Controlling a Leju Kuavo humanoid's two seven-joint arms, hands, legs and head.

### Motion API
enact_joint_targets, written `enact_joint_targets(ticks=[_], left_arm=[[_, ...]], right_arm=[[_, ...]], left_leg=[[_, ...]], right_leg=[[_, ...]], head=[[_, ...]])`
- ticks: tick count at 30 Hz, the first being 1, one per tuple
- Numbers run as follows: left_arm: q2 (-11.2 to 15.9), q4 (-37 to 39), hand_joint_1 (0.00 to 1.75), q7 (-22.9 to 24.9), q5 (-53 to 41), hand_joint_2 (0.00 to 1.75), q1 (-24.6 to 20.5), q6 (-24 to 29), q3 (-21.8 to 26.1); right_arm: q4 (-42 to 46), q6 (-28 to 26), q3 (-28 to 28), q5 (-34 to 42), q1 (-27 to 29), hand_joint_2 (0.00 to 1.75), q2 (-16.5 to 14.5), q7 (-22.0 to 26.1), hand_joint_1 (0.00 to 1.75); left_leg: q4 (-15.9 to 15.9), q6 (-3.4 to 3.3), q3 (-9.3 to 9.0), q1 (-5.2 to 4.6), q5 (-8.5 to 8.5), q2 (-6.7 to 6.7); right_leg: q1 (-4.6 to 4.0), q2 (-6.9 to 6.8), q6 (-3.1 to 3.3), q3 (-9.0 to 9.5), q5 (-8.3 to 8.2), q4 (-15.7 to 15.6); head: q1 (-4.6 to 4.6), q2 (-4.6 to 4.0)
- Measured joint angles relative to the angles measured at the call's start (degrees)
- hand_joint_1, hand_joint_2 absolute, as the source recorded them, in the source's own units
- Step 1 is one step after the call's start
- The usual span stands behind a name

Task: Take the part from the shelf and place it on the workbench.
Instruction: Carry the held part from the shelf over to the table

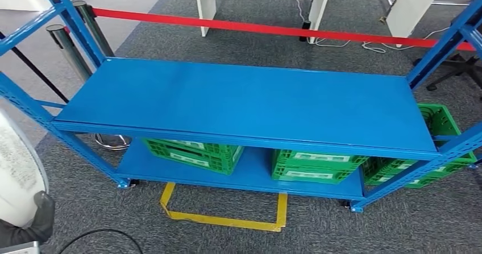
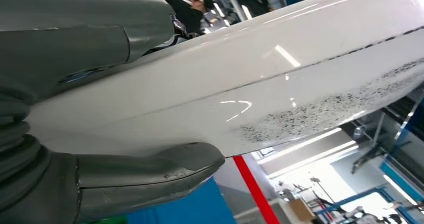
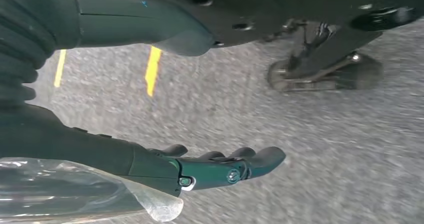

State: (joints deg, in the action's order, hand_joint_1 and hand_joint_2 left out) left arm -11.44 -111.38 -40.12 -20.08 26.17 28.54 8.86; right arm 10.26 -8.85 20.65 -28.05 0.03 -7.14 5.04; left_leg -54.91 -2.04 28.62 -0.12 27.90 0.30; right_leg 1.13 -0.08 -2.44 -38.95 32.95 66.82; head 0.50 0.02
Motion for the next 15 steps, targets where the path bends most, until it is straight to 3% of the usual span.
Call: enact_joint_targets(ticks=[1, 2, 3, 4, 5, 7, 8, 9, 11, 12, 13, 15], left_arm=[[-0.49, -0.08, 1.75, -0.01, -0.07, 1.75, 0.05, -0.15, 0.70], [-0.93, -0.12, 1.75, -0.01, -0.26, 1.75, 0.07, -0.19, 1.31], [-1.30, -0.14, 1.75, -0.01, -0.55, 1.75, 0.08, -0.16, 1.79], [-1.63, -0.15, 1.75, -0.01, -0.85, 1.75, 0.09, -0.08, 2.21], [-1.90, -0.18, 1.75, -0.01, -1.07, 1.75, 0.11, 0.04, 2.56], [-2.29, -0.35, 1.75, -0.01, -0.97, 1.75, 0.17, 0.23, 3.14], [-2.42, -0.48, 1.75, -0.01, -0.79, 1.75, 0.18, 0.30, 3.41], [-2.51, -0.62, 1.75, -0.01, -0.61, 1.75, 0.19, 0.33, 3.66], [-2.61, -0.94, 1.75, -0.01, -0.40, 1.75, 0.22, 0.37, 4.09], [-2.62, -1.12, 1.75, -0.01, -0.31, 1.75, 0.27, 0.39, 4.27], [-2.63, -1.27, 1.75, -0.01, -0.20, 1.75, 0.30, 0.42, 4.44], [-2.63, -1.43, 1.75, -0.01, -0.04, 1.75, 0.32, 0.46, 4.67]], right_arm=[[-0.01, 0.04, 0.24, 0.18, 0.00, 1.75, -0.03, -0.28, 0.00], [0.00, 0.13, 0.45, 0.27, -0.02, 1.75, -0.04, -0.62, 0.00], [0.00, 0.32, 0.62, 0.33, -0.03, 1.75, -0.05, -0.93, 0.00], [0.01, 0.64, 0.73, 0.33, -0.03, 1.75, -0.06, -1.08, 0.00], [0.02, 1.08, 0.80, 0.22, -0.04, 1.75, -0.07, -1.00, 0.00], [0.09, 1.88, 0.82, -0.16, -0.21, 1.75, -0.04, -0.53, 0.00], [0.11, 2.14, 0.83, -0.32, -0.29, 1.75, -0.04, -0.29, 0.00], [0.14, 2.26, 0.83, -0.42, -0.35, 1.75, -0.05, -0.10, 0.00], [0.10, 2.33, 0.85, -0.44, -0.32, 1.75, -0.16, 0.19, 0.00], [0.10, 2.31, 0.89, -0.43, -0.33, 1.75, -0.21, 0.31, 0.00], [0.10, 2.31, 0.98, -0.43, -0.36, 1.75, -0.27, 0.43, 0.00], [0.13, 2.38, 1.19, -0.45, -0.42, 1.75, -0.30, 0.62, 0.00]], left_leg=[[-0.09, -0.08, 0.90, -0.21, -0.66, 0.02], [-0.23, -0.14, 1.80, -0.42, -1.30, 0.06], [-0.41, -0.16, 2.71, -0.62, -1.90, 0.10], [-0.62, -0.15, 3.57, -0.79, -2.44, 0.12], [-0.84, -0.12, 4.26, -0.92, -2.93, 0.13], [-1.27, 0.15, 5.32, -1.14, -3.79, 0.17], [-1.40, 0.37, 5.62, -1.13, -4.28, 0.21], [-1.45, 0.64, 5.88, -1.06, -4.78, 0.27], [-1.45, 1.26, 6.30, -0.91, -5.43, 0.20], [-1.92, 1.63, 6.68, -0.86, -4.64, 0.08], [-3.35, 2.03, 7.21, -0.76, -2.80, -0.03], [-9.71, 2.79, 8.70, -0.24, 3.00, -0.14]], right_leg=[[-0.01, 0.00, -0.04, -0.59, 2.00, 3.72], [-0.05, 0.00, 0.01, -0.47, 2.55, 6.15], [-0.12, -0.01, 0.17, 0.61, 1.80, 6.69], [-0.26, -0.01, 0.45, 2.76, 0.24, 5.07], [-0.45, 0.00, 0.85, 5.84, -1.31, 1.52], [-0.91, -0.06, 1.66, 12.36, -1.59, -7.68], [-1.11, -0.05, 1.90, 14.21, -1.08, -10.87], [-1.28, -0.04, 2.02, 14.98, -0.56, -12.64], [-1.25, -0.13, 2.43, 14.13, -1.36, -13.13], [-1.10, -0.26, 2.81, 13.60, -1.91, -13.24], [-0.91, -0.40, 3.19, 13.00, -2.57, -13.34], [-0.79, -0.63, 3.56, 11.67, -3.66, -13.21]], head=[[0.07, 0.00], [0.08, 0.00], [0.07, 0.00], [0.07, 0.00], [0.07, 0.00], [0.02, 0.00], [0.00, 0.00], [-0.01, 0.00], [0.09, 0.00], [0.07, 0.00], [-0.07, 0.00], [-0.37, 0.00]])
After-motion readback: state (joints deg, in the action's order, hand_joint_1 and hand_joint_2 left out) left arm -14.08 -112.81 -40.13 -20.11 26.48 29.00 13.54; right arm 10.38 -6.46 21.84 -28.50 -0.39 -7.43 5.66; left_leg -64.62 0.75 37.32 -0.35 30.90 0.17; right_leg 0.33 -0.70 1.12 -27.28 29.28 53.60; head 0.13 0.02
